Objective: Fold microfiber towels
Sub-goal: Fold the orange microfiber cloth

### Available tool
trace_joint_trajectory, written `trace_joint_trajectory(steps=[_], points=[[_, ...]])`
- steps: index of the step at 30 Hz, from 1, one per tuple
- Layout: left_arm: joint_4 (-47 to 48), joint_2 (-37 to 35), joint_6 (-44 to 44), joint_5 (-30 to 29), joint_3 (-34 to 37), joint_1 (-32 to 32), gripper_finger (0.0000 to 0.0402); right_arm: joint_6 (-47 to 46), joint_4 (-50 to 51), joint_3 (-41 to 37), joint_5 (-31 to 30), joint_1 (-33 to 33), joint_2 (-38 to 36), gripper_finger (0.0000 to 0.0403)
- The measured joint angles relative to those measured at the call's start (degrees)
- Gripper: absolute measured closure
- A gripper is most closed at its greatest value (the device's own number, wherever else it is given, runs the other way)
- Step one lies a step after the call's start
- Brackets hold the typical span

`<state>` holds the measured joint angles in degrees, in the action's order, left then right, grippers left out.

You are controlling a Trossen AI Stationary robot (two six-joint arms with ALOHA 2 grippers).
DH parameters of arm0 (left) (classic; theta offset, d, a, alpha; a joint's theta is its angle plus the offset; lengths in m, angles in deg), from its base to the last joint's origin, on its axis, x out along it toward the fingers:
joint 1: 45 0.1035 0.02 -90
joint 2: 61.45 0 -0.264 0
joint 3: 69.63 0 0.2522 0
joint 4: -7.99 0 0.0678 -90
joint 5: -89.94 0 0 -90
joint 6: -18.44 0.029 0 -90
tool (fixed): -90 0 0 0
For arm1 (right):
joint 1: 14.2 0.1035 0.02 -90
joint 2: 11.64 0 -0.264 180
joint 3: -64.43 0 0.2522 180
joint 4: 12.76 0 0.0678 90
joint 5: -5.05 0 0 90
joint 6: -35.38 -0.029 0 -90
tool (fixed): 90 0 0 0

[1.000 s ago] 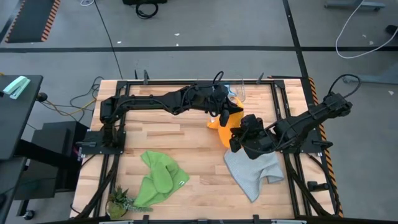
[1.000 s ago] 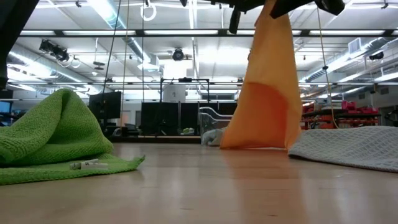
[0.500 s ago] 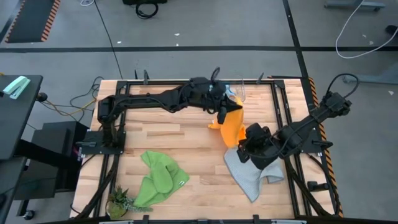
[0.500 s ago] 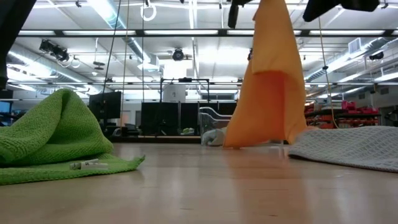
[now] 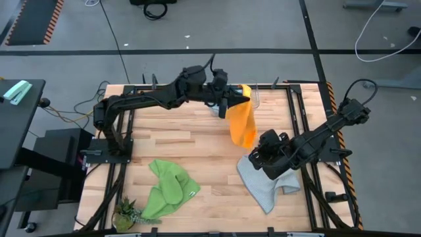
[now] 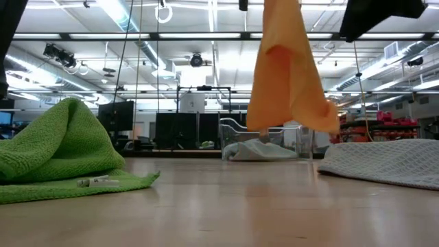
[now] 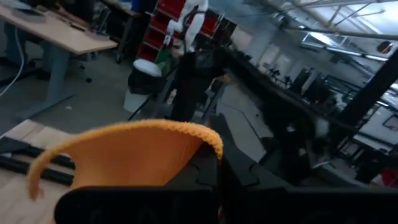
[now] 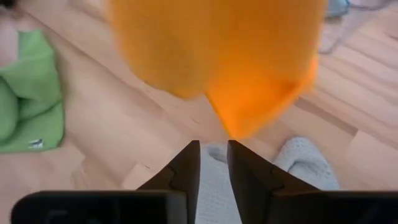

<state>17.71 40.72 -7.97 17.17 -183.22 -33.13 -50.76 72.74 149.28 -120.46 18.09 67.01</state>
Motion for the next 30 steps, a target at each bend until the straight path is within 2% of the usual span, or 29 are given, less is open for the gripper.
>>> trace_joint_trajectory(steps=[4,9,13,17,21,26,30], points=[[0.43,-1.48,0.01,0.19,0.02,0.40,0.0399,-0.90,-1.57,-3.08,0.22,-0.23,0.02,0.0310],[0.65,-2.12,-1.81,1.18,0.06,0.60,0.0399,-0.22,-12.41,-10.08,1.95,-2.68,0.04,0.0309],[0.46,-3.20,-1.89,1.72,0.04,0.54,0.0399,4.77,-24.47,-14.77,5.16,-5.57,-0.03,0.0309],[1.07,-4.11,-2.72,2.12,0.04,0.62,0.0399,4.87,-26.48,-17.20,5.57,-6.37,-1.61,0.0309],[0.95,-4.79,-3.13,2.49,0.02,0.67,0.0399,3.34,-28.04,-20.63,5.60,-6.22,-5.93,0.0309],[0.87,-5.08,-3.28,2.53,0.02,0.67,0.0399,4.91,-37.53,-24.97,2.34,-6.27,-11.74,0.0312],[0.58,-5.08,-3.39,2.56,0.02,0.72,0.0399,8.37,-38.87,-24.90,0.98,-7.07,-12.22,0.0315]])
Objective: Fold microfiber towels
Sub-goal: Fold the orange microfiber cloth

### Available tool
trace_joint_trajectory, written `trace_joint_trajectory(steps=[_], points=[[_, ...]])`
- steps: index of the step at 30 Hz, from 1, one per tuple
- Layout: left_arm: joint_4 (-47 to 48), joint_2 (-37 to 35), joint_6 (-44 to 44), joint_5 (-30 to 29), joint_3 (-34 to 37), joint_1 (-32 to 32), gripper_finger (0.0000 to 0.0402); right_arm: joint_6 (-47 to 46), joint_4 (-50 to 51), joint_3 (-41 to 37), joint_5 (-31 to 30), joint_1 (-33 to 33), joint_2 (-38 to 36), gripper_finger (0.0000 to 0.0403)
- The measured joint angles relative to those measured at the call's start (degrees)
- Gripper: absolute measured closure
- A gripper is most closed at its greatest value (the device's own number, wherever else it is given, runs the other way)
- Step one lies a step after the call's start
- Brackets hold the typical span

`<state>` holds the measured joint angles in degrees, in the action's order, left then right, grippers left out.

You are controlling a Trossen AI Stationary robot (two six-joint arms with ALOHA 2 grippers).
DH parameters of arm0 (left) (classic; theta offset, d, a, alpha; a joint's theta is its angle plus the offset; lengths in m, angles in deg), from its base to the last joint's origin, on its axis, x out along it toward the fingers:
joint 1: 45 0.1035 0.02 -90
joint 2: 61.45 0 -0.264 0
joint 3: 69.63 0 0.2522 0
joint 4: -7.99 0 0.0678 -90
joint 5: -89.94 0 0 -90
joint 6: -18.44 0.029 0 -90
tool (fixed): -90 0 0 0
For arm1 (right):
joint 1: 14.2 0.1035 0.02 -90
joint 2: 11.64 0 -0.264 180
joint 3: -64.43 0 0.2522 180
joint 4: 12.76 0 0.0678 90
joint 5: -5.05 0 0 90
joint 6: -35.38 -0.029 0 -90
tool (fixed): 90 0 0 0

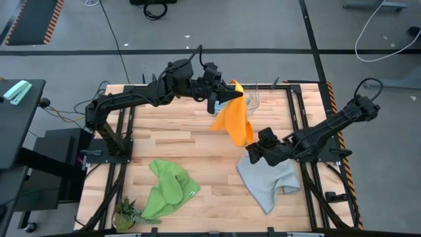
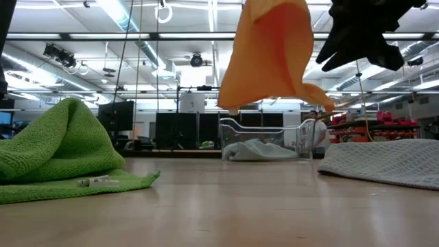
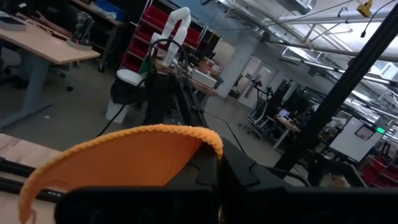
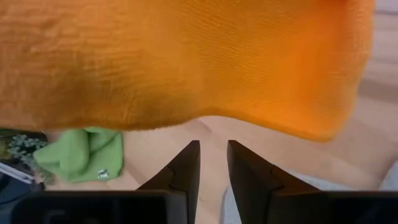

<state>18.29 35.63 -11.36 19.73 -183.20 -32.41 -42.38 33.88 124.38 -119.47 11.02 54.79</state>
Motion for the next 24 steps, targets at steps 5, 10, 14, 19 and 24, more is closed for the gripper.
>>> trace_joint_trajectory(steps=[5,10,14,19,24], points=[[-0.16,0.00,-0.01,0.00,0.00,0.80,0.0399,6.64,-0.08,4.09,-1.29,-0.57,2.04,0.0315],[-0.75,-0.01,-1.11,-0.04,0.00,1.53,0.0398,10.52,5.24,8.77,-1.49,-3.36,5.66,0.0316],[-1.02,0.00,-1.09,-0.04,0.00,1.52,0.0399,13.43,5.83,10.70,-1.49,-5.51,7.92,0.0316],[-1.14,0.00,-1.07,0.00,0.00,1.50,0.0399,14.72,5.71,10.91,-1.56,-7.02,8.72,0.0316],[-1.27,0.00,-1.07,-0.02,0.00,1.50,0.0398,14.50,5.39,10.93,-4.13,-7.04,8.65,0.0316]])
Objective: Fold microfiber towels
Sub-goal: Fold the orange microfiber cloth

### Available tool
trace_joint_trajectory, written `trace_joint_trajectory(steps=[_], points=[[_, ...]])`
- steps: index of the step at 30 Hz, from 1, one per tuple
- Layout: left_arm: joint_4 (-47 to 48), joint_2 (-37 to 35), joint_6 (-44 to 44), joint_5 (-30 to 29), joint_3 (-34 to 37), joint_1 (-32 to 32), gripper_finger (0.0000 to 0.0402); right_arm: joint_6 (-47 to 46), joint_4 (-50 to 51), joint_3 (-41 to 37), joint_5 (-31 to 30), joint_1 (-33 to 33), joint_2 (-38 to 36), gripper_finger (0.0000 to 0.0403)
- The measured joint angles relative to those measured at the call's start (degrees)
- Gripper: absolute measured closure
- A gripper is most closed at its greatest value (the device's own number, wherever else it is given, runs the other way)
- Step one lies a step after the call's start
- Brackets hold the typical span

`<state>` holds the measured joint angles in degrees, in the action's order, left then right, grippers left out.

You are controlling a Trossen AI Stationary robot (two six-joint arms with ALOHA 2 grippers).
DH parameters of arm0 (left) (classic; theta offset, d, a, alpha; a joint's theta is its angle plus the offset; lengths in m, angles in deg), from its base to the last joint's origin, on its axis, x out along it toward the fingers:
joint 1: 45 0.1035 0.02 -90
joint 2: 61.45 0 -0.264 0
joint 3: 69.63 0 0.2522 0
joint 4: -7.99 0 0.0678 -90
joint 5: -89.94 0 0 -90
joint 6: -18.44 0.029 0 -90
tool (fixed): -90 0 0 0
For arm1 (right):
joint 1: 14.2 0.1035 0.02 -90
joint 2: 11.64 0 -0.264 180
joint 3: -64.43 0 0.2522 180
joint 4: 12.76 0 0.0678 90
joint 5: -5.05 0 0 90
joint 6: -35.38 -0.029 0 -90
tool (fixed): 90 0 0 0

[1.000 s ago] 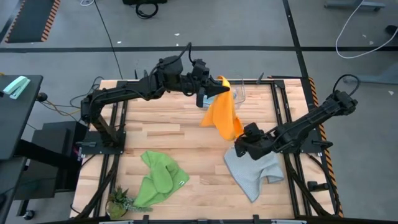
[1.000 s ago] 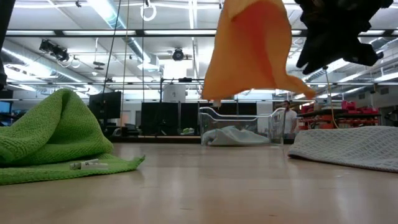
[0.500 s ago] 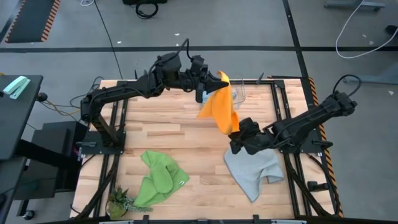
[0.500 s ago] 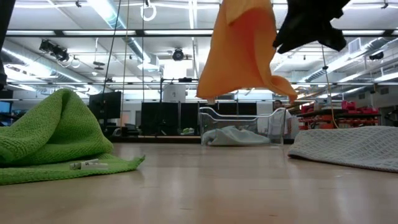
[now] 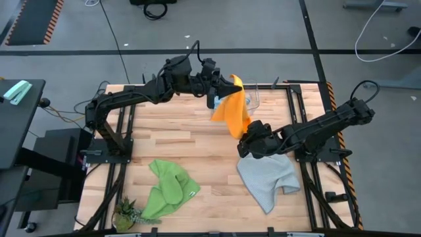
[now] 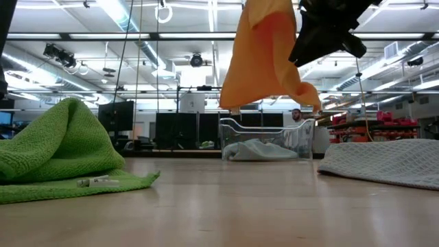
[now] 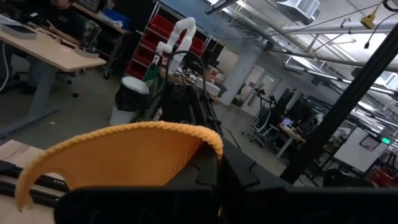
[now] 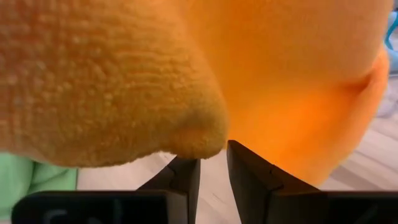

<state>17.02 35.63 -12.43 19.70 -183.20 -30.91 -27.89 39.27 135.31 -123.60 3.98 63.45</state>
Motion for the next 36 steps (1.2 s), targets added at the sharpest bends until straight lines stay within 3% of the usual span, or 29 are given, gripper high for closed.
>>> trace_joint_trajectory(steps=[21,25,29,36], points=[[-1.53,0.00,0.00,0.00,0.00,0.26,0.0398,3.94,-5.13,0.02,-3.04,-3.88,0.02,0.0318],[-1.53,0.00,0.03,-0.01,0.00,0.32,0.0399,6.24,-6.41,0.02,-3.37,-4.22,0.02,0.0340],[-1.51,0.00,0.04,0.00,0.00,0.87,0.0398,6.50,-6.34,0.02,-3.56,-3.42,0.01,0.0390],[-0.43,0.00,1.08,-0.03,0.00,2.35,0.0399,4.89,-6.07,0.02,-6.87,1.06,0.00,0.0398]])
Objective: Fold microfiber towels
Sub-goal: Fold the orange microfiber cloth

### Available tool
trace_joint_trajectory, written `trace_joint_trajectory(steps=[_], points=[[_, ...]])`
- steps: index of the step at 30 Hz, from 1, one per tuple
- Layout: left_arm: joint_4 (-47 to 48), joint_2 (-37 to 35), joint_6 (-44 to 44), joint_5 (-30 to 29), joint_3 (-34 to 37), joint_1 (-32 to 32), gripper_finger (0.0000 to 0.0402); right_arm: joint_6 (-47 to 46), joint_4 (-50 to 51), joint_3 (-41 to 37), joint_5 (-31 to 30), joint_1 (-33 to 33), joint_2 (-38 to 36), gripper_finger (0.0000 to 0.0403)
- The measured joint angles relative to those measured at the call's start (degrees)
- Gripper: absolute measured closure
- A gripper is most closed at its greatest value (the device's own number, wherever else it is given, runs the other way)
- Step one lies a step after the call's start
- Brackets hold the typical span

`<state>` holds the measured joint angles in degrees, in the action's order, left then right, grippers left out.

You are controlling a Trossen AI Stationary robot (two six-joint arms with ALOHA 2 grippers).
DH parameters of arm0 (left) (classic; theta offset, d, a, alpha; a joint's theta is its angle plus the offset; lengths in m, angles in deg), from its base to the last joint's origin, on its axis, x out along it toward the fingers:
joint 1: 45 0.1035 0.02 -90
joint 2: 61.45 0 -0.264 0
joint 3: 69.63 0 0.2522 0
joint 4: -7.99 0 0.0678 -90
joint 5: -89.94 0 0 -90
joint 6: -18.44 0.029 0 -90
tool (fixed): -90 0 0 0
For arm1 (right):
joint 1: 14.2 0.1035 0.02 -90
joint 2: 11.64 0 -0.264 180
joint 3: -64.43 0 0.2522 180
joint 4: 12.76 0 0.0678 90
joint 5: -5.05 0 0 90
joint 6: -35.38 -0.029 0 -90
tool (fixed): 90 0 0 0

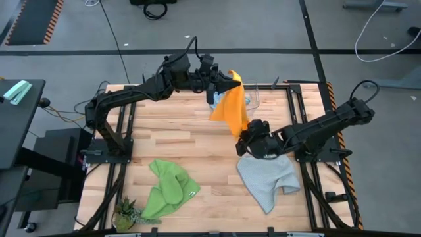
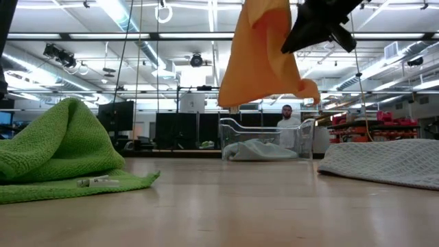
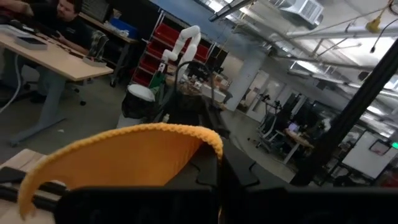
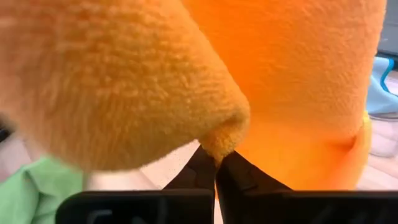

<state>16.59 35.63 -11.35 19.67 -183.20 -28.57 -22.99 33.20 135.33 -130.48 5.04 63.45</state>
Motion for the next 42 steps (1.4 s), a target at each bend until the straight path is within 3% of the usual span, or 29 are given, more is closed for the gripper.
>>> trace_joint_trajectory(steps=[9,17,21,26,31,42], points=[[9.07,0.00,4.60,-3.83,0.00,1.49,0.0399,-6.29,5.70,0.90,-4.32,5.95,-0.04,0.0400],[18.45,0.00,8.74,-8.85,0.07,1.78,0.0399,-11.55,32.49,16.69,-4.10,9.39,-0.10,0.0402],[21.68,0.00,11.15,-10.53,0.07,1.78,0.0399,-11.53,38.98,20.66,1.04,8.95,-0.09,0.0402],[27.81,1.22,12.75,-14.99,-0.04,1.72,0.0398,-10.55,39.36,21.07,8.33,8.94,-0.07,0.0402],[33.48,5.03,12.70,-15.12,0.07,0.84,0.0399,-8.88,36.97,21.07,12.21,9.08,-0.04,0.0402],[35.62,13.71,14.02,-14.44,0.07,-3.33,0.0395,-7.65,33.05,21.07,20.98,9.08,-0.02,0.0403]])
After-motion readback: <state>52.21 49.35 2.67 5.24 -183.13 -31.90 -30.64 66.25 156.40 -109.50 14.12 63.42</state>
